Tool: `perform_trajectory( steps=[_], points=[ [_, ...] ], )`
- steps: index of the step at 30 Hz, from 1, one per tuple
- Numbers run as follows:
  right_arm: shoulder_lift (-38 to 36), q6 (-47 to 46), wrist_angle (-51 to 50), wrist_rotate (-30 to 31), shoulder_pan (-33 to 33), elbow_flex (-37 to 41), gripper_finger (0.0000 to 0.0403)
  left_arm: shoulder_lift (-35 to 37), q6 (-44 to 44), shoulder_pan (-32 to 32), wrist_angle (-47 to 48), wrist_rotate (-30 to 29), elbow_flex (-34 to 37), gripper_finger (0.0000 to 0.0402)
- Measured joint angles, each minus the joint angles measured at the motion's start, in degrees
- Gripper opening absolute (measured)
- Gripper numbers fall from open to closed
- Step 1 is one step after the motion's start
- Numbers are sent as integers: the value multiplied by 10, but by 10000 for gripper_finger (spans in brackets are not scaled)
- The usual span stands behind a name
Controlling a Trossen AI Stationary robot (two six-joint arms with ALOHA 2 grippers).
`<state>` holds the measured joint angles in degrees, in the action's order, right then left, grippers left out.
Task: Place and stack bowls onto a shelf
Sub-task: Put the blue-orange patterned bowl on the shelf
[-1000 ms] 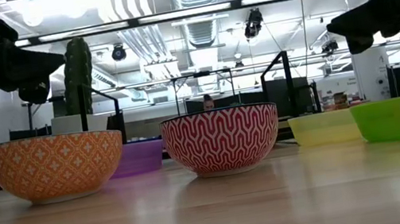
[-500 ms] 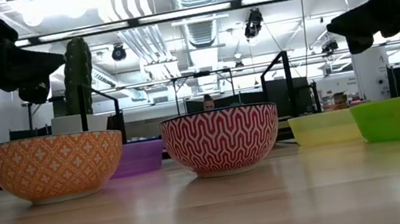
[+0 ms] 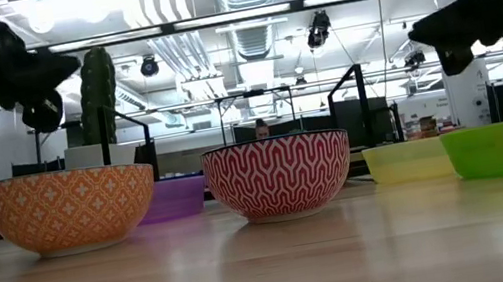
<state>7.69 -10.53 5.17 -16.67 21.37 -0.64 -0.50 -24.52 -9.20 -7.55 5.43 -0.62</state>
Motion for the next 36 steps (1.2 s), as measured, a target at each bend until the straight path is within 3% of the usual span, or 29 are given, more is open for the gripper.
perform_trajectory(
  steps=[3, 9, 12, 17, 23, 31, 36],
  points=[
    [11, 20, 11, 49, 0, 0, 63, -1, -7, 0, -57, -44, 0, 1],
    [32, 4, 171, 36, -3, 0, 63, 0, 83, 0, -170, -126, 0, 1],
    [39, -5, 192, 27, -3, -11, 63, 0, 117, 0, -222, -127, 0, 1],
    [73, -22, 180, 27, -10, -83, 63, -2, 102, 0, -262, -75, -9, 0],
    [164, 4, 60, 28, -15, -218, 63, -35, 113, 0, -176, -62, -80, 0],
    [280, 0, -185, 28, -29, -429, 63, -125, 163, 0, 170, -102, -250, 0],
    [339, -6, -272, 41, -67, -523, 63, -177, 188, 1, 208, -108, -286, 0]
  ],
)
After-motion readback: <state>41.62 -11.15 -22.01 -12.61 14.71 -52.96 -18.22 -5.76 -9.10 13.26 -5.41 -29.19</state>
